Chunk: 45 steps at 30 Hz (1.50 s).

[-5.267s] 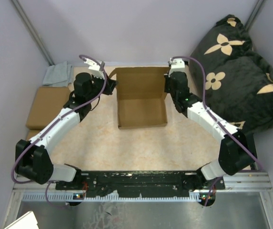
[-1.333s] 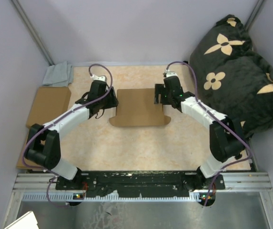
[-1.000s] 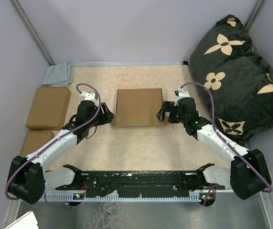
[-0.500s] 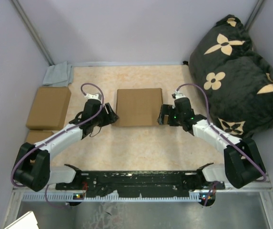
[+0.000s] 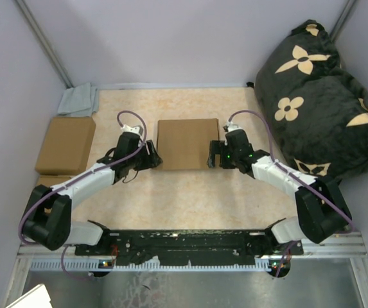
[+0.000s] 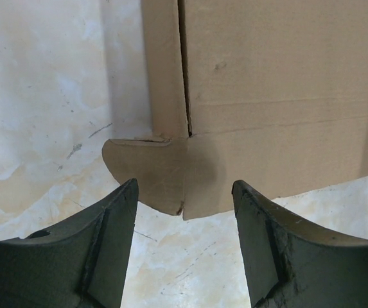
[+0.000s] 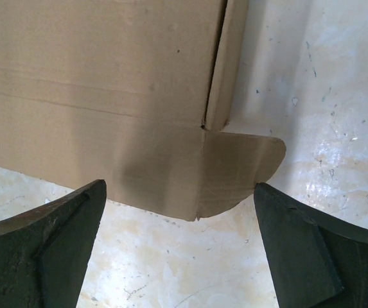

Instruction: Fold the paper box

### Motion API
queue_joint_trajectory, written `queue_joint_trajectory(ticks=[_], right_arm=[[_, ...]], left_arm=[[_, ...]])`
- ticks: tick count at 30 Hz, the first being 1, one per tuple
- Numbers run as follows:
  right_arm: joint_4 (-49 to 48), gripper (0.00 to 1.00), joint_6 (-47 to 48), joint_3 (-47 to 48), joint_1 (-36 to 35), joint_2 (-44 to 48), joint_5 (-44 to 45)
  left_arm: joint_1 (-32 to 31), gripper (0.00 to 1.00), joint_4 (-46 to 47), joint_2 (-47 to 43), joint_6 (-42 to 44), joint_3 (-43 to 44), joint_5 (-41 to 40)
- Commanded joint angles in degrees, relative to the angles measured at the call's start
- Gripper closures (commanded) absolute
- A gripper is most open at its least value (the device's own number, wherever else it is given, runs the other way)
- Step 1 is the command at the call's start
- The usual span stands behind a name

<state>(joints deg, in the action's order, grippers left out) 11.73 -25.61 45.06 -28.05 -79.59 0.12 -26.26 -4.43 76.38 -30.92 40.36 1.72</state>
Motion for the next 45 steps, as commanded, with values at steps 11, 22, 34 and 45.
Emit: queue_joint_trajectory(ticks=[11,22,34,45], right_arm=[[-3.01,0.05,1.61,1.94,-2.77,0.65,-1.26],[-2.45,0.06,1.57,2.1,-3.68,2.75,-4.13],[-0.47,0.07,1.36,2.92,-3.72,4.7,-5.48],[-1.64,0.07,2.41,2.02,-3.68,3.69,-3.82]], left_arm=[[-0.93,0.35,0.66,3.61,2.59,2.36,4.35],[-1.22,0.38,-2.2,2.6,2.77,3.83,8.89],[-1.19,0.4,-5.91,0.26,2.7,5.64,9.69],[-1.24,0.4,-6.06,0.41,2.78,5.8,10.78]])
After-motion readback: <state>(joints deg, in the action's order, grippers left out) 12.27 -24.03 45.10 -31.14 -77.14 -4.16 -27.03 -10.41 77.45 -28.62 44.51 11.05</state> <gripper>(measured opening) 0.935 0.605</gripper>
